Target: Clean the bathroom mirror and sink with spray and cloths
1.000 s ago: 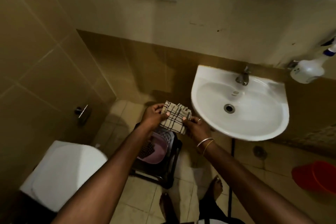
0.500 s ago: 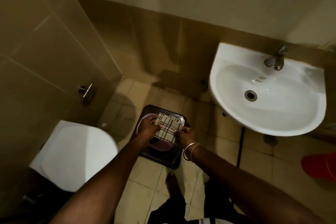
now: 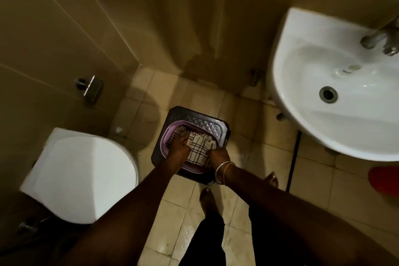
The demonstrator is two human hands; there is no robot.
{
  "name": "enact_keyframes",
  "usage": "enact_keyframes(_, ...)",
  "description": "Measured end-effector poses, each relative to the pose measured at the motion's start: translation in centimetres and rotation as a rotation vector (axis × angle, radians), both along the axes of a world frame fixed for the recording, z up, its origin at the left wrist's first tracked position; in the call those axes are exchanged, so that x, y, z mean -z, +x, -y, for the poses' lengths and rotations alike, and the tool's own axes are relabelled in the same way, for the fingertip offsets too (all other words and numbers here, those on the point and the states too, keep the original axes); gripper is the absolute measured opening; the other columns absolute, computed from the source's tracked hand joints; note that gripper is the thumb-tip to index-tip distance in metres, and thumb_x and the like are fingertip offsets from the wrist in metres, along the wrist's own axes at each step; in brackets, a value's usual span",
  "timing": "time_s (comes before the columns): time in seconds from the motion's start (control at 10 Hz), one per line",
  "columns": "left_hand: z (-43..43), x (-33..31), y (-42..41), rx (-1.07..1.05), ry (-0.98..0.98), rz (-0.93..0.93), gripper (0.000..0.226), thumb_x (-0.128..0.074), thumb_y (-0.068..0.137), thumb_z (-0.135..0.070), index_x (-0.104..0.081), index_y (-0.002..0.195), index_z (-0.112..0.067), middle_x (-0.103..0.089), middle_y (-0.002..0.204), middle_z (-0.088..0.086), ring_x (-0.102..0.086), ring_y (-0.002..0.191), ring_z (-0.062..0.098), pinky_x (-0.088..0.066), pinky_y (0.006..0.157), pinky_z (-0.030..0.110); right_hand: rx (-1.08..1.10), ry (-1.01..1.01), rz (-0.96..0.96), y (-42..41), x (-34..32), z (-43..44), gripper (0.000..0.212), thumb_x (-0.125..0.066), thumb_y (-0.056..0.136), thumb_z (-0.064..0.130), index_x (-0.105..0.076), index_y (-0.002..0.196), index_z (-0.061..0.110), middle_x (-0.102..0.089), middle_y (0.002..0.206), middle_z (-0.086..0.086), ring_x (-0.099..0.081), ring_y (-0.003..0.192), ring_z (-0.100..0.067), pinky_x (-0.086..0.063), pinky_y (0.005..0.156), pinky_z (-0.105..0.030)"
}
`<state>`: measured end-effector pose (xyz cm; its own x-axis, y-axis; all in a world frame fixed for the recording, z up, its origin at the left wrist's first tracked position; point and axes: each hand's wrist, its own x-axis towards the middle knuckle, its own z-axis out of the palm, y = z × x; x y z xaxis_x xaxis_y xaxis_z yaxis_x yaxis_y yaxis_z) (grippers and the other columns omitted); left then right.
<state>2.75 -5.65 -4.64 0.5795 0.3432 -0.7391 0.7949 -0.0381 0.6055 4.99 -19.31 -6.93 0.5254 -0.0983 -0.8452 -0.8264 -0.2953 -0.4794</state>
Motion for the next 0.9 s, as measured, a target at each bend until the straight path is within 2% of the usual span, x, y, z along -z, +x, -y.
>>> enact_keyframes(0.1, 0.0, 2.4, -0.1, -0.016, -0.013, -0.018, 0.058, -0.043, 0.091, 0.017, -0.052, 0.143, -0.008, -0.059, 0.132, 0.008, -0.055, 0.105, 0.015, -0.048, 0.066, 0.016, -0.036, -0.031, -0.012, 0.4, 1.8, -0.9, 0.036, -0.062, 0.091, 0.005, -0.067, 0.126, 0.005, -0.070, 0.123, -0.016, -0.065, 0.113, -0.034, -0.052, 0.089, -0.034)
enact_keyframes(0.2, 0.0, 4.1, 0.2, -0.026, -0.021, -0.032, 0.051, -0.043, 0.094, 0.011, -0.058, 0.137, -0.013, -0.062, 0.132, 0.008, -0.057, 0.112, 0.021, -0.055, 0.080, 0.030, 0.024, 0.009, 0.017, 0.2, 3.2, -2.1, 0.043, -0.055, 0.093, 0.004, -0.063, 0.135, 0.011, -0.067, 0.129, -0.011, -0.061, 0.122, -0.032, -0.050, 0.106, -0.041)
enact_keyframes(0.3, 0.3, 4.8, 0.8, -0.048, -0.039, -0.064, 0.039, -0.042, 0.098, 0.003, -0.061, 0.124, -0.019, -0.064, 0.123, 0.007, -0.061, 0.115, 0.029, -0.056, 0.097, 0.047, 0.074, 0.023, 0.049, 0.0, 4.0, -3.2, 0.042, -0.051, 0.096, 0.003, -0.059, 0.137, 0.009, -0.063, 0.135, -0.009, -0.057, 0.128, -0.028, -0.044, 0.112, -0.038)
enact_keyframes(0.4, 0.3, 5.7, 0.9, -0.016, -0.056, -0.051, 0.038, -0.045, 0.099, 0.000, -0.059, 0.130, -0.016, -0.063, 0.127, 0.007, -0.059, 0.117, 0.028, -0.053, 0.102, 0.051, 0.102, 0.043, 0.052, 0.3, 4.5, -3.6, 0.045, -0.046, 0.097, -0.007, -0.057, 0.139, 0.003, -0.061, 0.136, -0.014, -0.053, 0.131, -0.029, -0.041, 0.112, -0.034)
enact_keyframes(0.5, 0.1, 6.0, 1.0, 0.024, -0.052, -0.029, 0.039, -0.048, 0.099, 0.000, -0.057, 0.134, -0.012, -0.062, 0.129, 0.007, -0.058, 0.120, 0.028, -0.052, 0.103, 0.050, 0.107, 0.071, 0.078, 0.6, 4.6, -3.7, 0.045, -0.042, 0.100, -0.010, -0.052, 0.142, 0.002, -0.056, 0.127, -0.006, -0.049, 0.124, -0.018, -0.038, 0.098, -0.017)
enact_keyframes(0.6, 0.4, 5.8, 1.1, 0.056, -0.009, -0.031, 0.038, -0.049, 0.099, -0.002, -0.055, 0.135, -0.011, -0.059, 0.133, 0.009, -0.056, 0.124, 0.030, -0.050, 0.105, 0.051, 0.139, 0.104, 0.119, 1.1, 3.8, -3.4, 0.047, -0.039, 0.099, -0.014, -0.051, 0.143, -0.001, -0.054, 0.125, -0.007, -0.047, 0.120, -0.017, -0.037, 0.088, -0.011)
enact_keyframes(0.7, 0.3, 5.8, 0.2, -0.006, -0.052, -0.023, 0.024, -0.052, 0.099, -0.012, -0.061, 0.120, -0.019, -0.061, 0.133, 0.013, -0.058, 0.121, 0.034, -0.051, 0.103, 0.055, 0.054, 0.111, 0.124, 1.0, 3.0, -3.0, 0.046, -0.045, 0.095, -0.013, -0.055, 0.139, -0.001, -0.059, 0.131, -0.012, -0.051, 0.125, -0.020, -0.040, 0.101, -0.019)
enact_keyframes(0.8, 1.3, 2.5, 0.1, -0.127, -0.099, 0.038, 0.020, -0.051, 0.098, -0.007, -0.063, 0.113, -0.013, -0.066, 0.117, 0.012, -0.063, 0.106, 0.027, -0.058, 0.092, 0.033, -0.036, 0.102, 0.087, 0.7, 1.7, -2.1, 0.044, -0.054, 0.090, -0.003, -0.063, 0.133, 0.004, -0.066, 0.131, -0.013, -0.059, 0.126, -0.031, -0.047, 0.110, -0.041)
enact_keyframes(0.9, 2.3, 0.4, -0.5, -0.143, 0.043, 0.087, 0.033, -0.046, 0.094, 0.012, -0.064, 0.119, 0.000, -0.066, 0.117, 0.010, -0.062, 0.108, 0.027, -0.055, 0.088, 0.023, -0.123, 0.066, 0.137, 0.3, -1.4, -0.7, 0.043, -0.058, 0.086, 0.006, -0.066, 0.128, 0.008, -0.069, 0.124, -0.011, -0.064, 0.118, -0.031, -0.052, 0.102, -0.041)
